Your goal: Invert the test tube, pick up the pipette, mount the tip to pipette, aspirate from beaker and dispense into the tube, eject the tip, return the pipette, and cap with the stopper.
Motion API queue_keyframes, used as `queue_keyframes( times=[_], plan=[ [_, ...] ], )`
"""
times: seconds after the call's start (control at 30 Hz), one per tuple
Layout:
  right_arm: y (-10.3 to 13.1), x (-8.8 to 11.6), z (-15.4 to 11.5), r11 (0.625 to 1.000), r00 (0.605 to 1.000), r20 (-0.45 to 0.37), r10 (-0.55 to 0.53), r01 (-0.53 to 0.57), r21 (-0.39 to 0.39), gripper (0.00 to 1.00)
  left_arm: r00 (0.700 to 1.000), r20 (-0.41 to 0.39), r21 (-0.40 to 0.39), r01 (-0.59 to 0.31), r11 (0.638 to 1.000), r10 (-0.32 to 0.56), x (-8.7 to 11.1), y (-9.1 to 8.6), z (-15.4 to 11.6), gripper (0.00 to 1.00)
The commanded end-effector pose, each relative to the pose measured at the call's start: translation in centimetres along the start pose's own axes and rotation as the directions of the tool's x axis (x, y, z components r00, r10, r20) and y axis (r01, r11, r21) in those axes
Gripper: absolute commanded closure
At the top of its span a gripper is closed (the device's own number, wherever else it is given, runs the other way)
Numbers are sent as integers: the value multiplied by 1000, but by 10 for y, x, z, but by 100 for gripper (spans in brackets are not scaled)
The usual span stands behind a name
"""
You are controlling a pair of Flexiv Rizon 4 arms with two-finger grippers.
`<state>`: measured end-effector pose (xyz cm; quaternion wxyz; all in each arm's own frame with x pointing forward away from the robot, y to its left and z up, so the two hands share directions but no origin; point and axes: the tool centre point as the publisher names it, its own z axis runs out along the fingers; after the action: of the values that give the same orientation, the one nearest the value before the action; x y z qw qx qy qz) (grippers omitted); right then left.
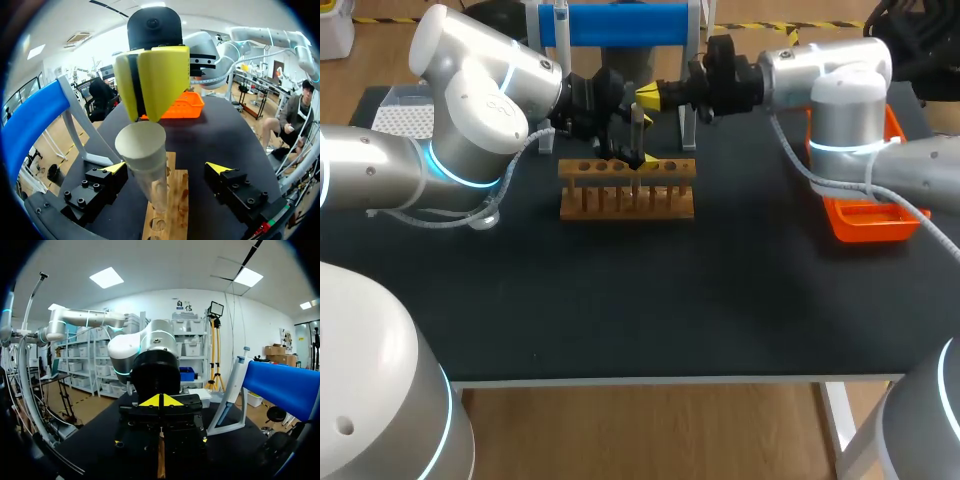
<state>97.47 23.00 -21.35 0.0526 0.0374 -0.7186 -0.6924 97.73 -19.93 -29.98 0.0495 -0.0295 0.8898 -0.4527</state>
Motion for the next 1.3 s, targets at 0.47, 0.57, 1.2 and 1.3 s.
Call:
queue_keyframes(
  times=[0.47,0.57,1.2,1.3],
  plan=[
    [-7,0,6,1000,1000,-9,7,-7,4,100,1000,-3,-1,0,1000,0,-1,0,0,0],
    [-7,-1,6,1000,1000,-5,7,-7,5,100,1000,-3,-1,0,1000,0,-1,0,0,0],
    [-21,-4,9,999,1000,1,30,-30,22,100,1000,-3,-1,0,1000,0,-1,0,0,0],
    [-15,-6,7,1000,1000,6,22,-22,9,100,1000,-3,-1,0,1000,0,-1,0,0,0]
  ],
)
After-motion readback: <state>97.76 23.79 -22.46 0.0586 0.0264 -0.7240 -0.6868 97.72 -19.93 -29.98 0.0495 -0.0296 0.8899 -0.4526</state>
